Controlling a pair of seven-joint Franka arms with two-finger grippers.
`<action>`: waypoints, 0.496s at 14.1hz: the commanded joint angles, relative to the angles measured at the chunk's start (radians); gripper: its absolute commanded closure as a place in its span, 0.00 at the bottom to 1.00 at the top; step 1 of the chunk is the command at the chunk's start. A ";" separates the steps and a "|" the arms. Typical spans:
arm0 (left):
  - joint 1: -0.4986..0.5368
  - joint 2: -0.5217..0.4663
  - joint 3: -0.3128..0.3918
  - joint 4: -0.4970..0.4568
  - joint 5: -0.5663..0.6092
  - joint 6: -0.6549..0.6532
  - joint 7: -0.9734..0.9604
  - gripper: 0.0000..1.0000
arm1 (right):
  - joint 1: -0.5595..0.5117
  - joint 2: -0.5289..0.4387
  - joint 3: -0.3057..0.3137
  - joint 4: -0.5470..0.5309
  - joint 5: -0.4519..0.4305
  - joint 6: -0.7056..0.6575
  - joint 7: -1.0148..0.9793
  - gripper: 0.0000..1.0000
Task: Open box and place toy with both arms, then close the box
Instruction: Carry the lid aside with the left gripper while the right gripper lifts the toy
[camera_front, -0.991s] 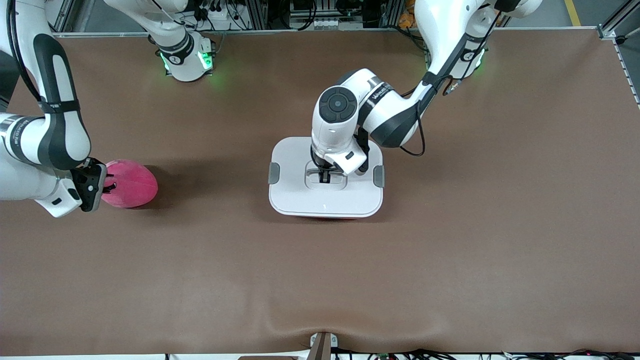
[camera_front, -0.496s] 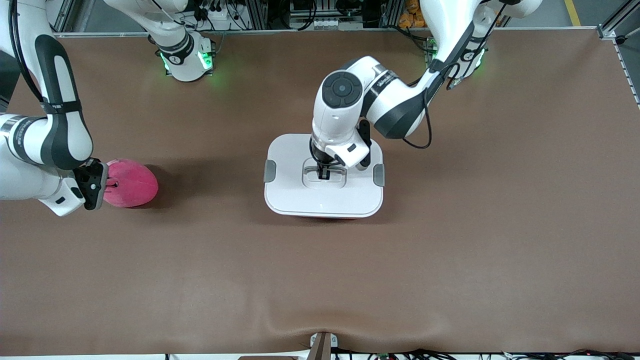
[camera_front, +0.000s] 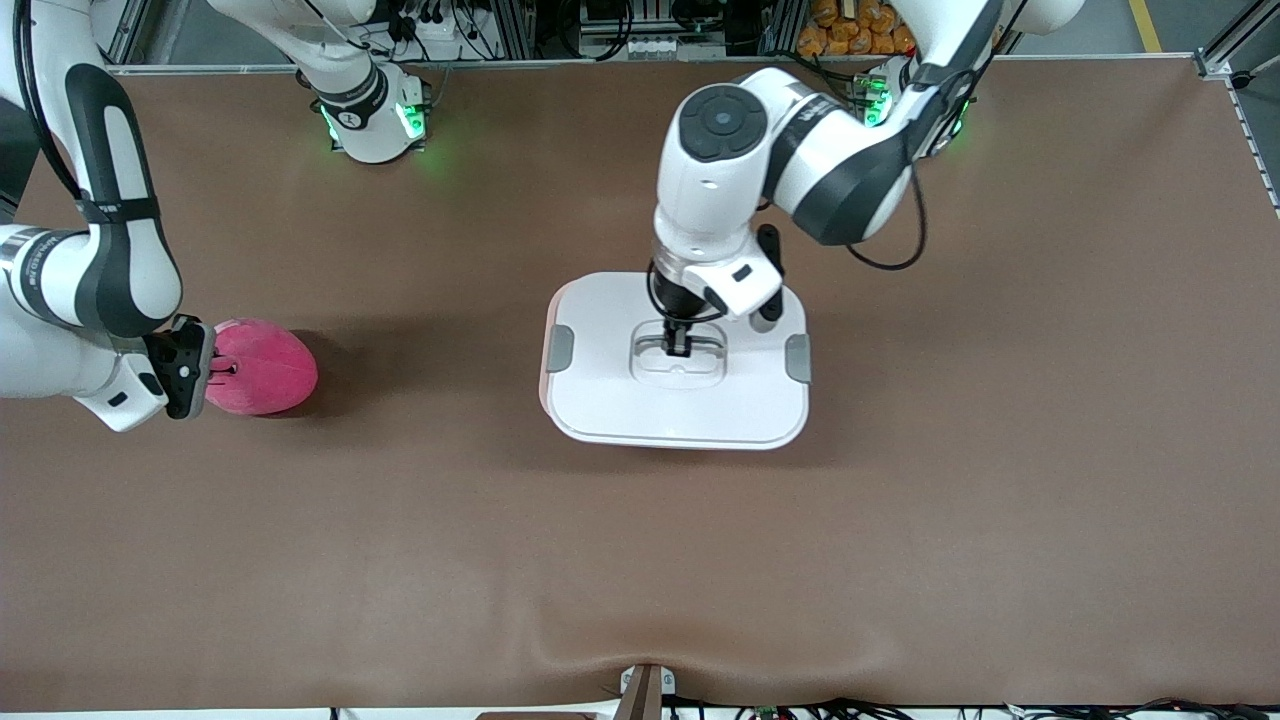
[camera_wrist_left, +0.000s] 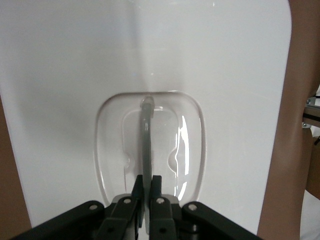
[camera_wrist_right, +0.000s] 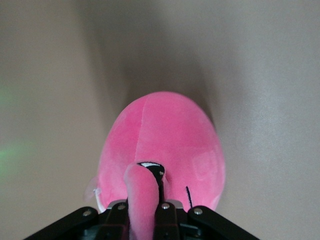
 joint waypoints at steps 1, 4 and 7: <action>0.039 -0.036 -0.005 -0.008 0.010 -0.026 0.062 1.00 | -0.009 -0.038 0.013 0.031 0.017 -0.066 -0.005 1.00; 0.099 -0.080 -0.005 -0.010 0.004 -0.030 0.149 1.00 | -0.008 -0.039 0.014 0.057 0.022 -0.086 0.002 1.00; 0.149 -0.096 -0.005 -0.010 -0.002 -0.063 0.208 1.00 | 0.000 -0.039 0.014 0.102 0.022 -0.154 0.099 1.00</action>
